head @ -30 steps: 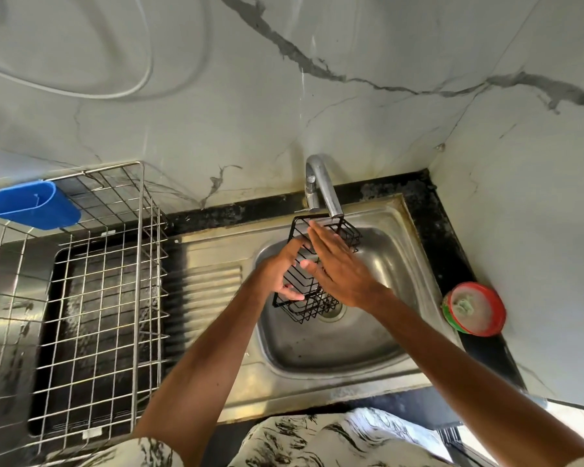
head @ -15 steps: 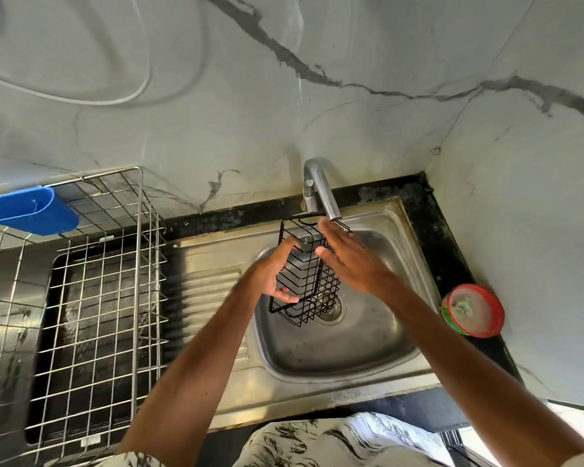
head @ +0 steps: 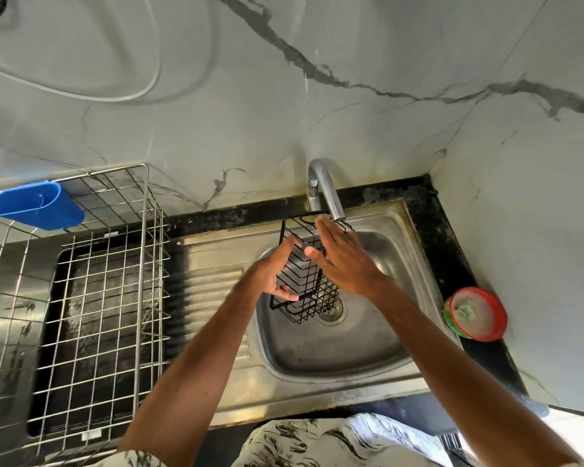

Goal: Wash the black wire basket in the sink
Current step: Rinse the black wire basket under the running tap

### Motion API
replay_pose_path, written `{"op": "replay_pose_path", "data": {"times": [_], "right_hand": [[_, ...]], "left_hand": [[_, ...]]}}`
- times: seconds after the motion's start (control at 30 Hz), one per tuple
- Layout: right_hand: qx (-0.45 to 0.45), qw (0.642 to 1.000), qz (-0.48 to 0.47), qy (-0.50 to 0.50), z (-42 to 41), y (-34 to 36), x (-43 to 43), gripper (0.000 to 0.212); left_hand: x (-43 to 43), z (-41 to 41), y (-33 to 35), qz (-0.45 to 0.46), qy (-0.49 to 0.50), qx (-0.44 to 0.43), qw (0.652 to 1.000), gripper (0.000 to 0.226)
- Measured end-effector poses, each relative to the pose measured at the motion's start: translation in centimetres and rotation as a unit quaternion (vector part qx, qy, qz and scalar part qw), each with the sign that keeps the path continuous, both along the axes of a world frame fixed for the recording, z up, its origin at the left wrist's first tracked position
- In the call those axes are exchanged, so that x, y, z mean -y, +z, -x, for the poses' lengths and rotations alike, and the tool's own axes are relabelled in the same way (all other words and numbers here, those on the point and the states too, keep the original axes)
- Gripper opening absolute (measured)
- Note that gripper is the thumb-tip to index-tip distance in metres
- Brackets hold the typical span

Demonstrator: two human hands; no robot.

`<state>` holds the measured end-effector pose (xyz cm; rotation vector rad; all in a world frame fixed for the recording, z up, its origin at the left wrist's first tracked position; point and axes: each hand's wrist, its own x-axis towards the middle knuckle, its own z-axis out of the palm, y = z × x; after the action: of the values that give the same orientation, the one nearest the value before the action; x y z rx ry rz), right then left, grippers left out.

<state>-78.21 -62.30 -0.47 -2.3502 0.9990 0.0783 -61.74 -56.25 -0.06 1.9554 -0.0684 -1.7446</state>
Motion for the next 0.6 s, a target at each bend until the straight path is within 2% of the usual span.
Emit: {"op": "replay_pose_path", "data": {"times": [0.13, 0.23, 0.33, 0.43, 0.5, 0.6], "right_hand": [[-0.048, 0.997, -0.019, -0.061, 2.2, -0.3, 2.3, 0.07], [-0.046, 0.99, -0.061, -0.118, 2.3, -0.3, 2.6, 0.081], [-0.014, 0.995, -0.051, -0.08, 0.5, 0.1, 0.6, 0.094], [-0.009, 1.0, -0.025, 0.003, -1.2, 1.0, -2.0, 0.087], [-0.002, 1.0, -0.006, 0.008, -1.3, 0.7, -1.6, 0.084], [-0.016, 0.999, -0.002, -0.038, -0.7, -0.1, 0.9, 0.075]], "left_hand": [[-0.6, -0.2, 0.2, 0.008, -0.023, 0.02, 0.999, 0.062], [-0.7, -0.1, 0.0, 0.002, -0.016, 0.021, 1.0, 0.068], [-0.6, 0.0, -0.4, 0.013, 0.001, 0.015, 1.0, 0.077], [-0.5, -0.2, -0.5, 0.024, 0.01, 0.001, 1.0, 0.064], [-0.5, -0.4, -0.5, 0.02, 0.013, 0.0, 1.0, 0.066], [-0.8, -0.7, -0.2, 0.008, 0.001, 0.004, 1.0, 0.065]]}}
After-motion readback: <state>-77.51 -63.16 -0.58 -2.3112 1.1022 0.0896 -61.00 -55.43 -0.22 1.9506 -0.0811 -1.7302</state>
